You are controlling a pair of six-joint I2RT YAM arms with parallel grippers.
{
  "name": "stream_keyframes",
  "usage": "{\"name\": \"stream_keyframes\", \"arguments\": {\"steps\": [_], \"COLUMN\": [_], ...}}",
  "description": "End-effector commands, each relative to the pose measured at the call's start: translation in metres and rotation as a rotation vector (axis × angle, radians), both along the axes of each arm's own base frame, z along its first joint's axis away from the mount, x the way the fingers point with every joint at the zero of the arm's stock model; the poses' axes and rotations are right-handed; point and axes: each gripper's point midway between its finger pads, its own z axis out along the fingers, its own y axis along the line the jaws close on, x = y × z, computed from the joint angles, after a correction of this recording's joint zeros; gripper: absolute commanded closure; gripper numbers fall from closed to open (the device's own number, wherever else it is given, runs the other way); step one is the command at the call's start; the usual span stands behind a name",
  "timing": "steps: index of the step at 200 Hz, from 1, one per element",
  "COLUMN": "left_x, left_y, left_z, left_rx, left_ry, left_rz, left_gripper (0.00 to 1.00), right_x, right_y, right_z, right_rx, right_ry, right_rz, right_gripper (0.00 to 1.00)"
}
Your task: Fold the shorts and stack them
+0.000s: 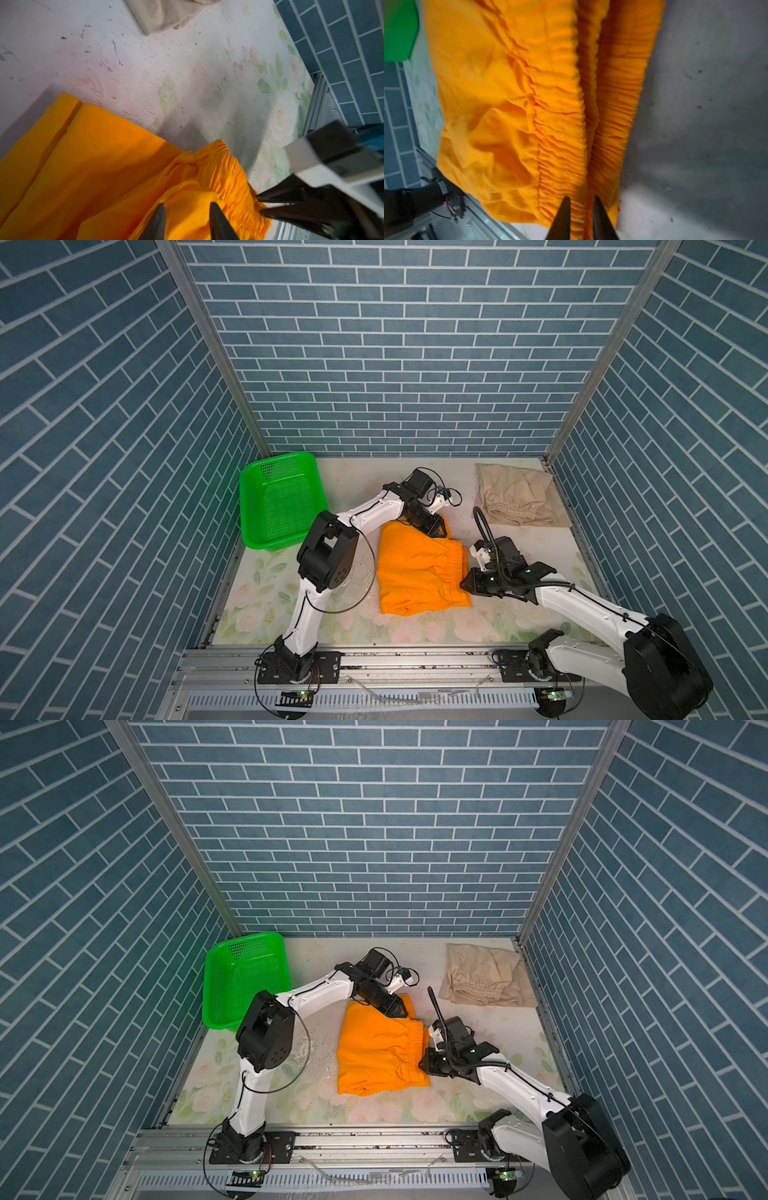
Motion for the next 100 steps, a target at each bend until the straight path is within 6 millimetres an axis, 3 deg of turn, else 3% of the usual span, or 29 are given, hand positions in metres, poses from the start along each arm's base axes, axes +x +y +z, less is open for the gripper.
{"name": "stream_keyframes", "arguments": {"steps": [1, 22, 36, 49, 75, 100], "left_x": [0.022, 0.034, 0.037, 0.044, 0.054, 0.051], "left_y": [-0.002, -0.002, 0.0, 0.012, 0.059, 0.119], "left_z": [-0.016, -0.012, 0.014, 0.041, 0.099, 0.115], "left_rx": [0.026, 0.049, 0.045, 0.069, 0.114, 0.189], "left_ry": [-0.039, -0.052, -0.09, -0.157, -0.275, -0.325], "left_rz": [0.032, 0.052, 0.062, 0.117, 0.288, 0.487], "left_gripper": [0.62, 0.45, 0.21, 0.01, 0.0, 0.0], "right_x": [0.003, 0.007, 0.016, 0.039, 0.108, 0.181], "right_y": [-0.013, -0.015, -0.022, -0.034, -0.074, -0.108], "right_z": [0.029, 0.044, 0.05, 0.06, 0.069, 0.076], "right_rx": [-0.059, -0.045, -0.077, -0.146, -0.304, -0.357], "right_ry": [-0.065, -0.104, -0.139, -0.208, -0.254, -0.274], "right_rz": [-0.01, -0.034, -0.044, -0.066, -0.149, -0.228], "right_gripper": [0.62, 0.47, 0.39, 0.32, 0.27, 0.26]}}
